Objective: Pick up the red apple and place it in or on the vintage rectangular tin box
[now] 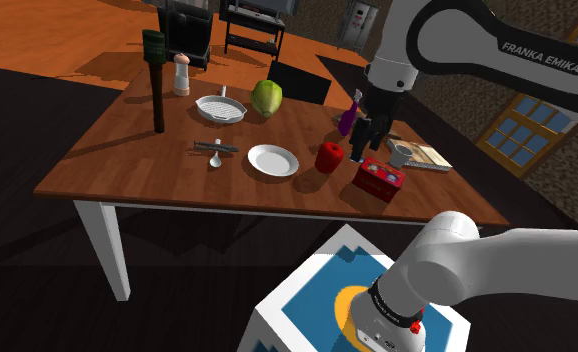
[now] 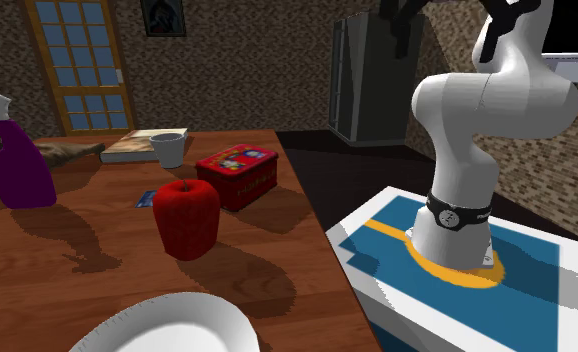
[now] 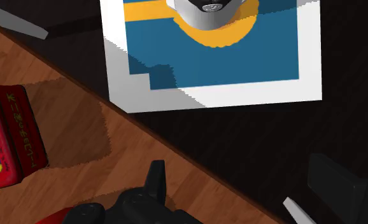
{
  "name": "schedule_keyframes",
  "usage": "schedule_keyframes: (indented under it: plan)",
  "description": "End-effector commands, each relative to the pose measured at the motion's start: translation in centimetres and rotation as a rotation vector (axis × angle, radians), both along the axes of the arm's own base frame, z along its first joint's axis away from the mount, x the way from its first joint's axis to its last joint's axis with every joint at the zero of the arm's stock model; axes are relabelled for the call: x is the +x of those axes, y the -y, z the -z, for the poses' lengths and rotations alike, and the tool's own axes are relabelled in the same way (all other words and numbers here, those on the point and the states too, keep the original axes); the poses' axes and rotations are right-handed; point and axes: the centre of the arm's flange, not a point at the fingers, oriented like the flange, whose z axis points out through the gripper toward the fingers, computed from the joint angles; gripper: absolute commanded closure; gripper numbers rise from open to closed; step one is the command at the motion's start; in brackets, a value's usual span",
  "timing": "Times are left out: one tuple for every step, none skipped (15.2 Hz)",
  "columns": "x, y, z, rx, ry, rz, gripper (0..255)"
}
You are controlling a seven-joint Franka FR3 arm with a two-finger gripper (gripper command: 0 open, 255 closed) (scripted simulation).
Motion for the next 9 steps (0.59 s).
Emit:
schedule_keyframes:
  plan:
    - [0.0, 0.0, 0.0, 0.0, 0.0, 0.0, 0]
    - [0.3, 1.1, 0.5, 0.002, 0.011, -0.008, 0]
    - [0.7, 2.2, 1.0, 0.005, 0.022, -0.017, 0]
    - [1.1, 3.4, 1.4, 0.007, 0.033, -0.025, 0]
    - [1.4, 4.5, 1.9, 0.009, 0.044, -0.033, 0]
    - [1.8, 5.6, 2.4, 0.012, 0.055, -0.041, 0]
    - [2.2, 6.7, 2.9, 0.014, 0.066, -0.05, 0]
    - [2.7, 7.8, 3.3, 0.016, 0.077, -0.058, 0]
    - [3.1, 8.9, 3.8, 0.018, 0.088, -0.066, 0]
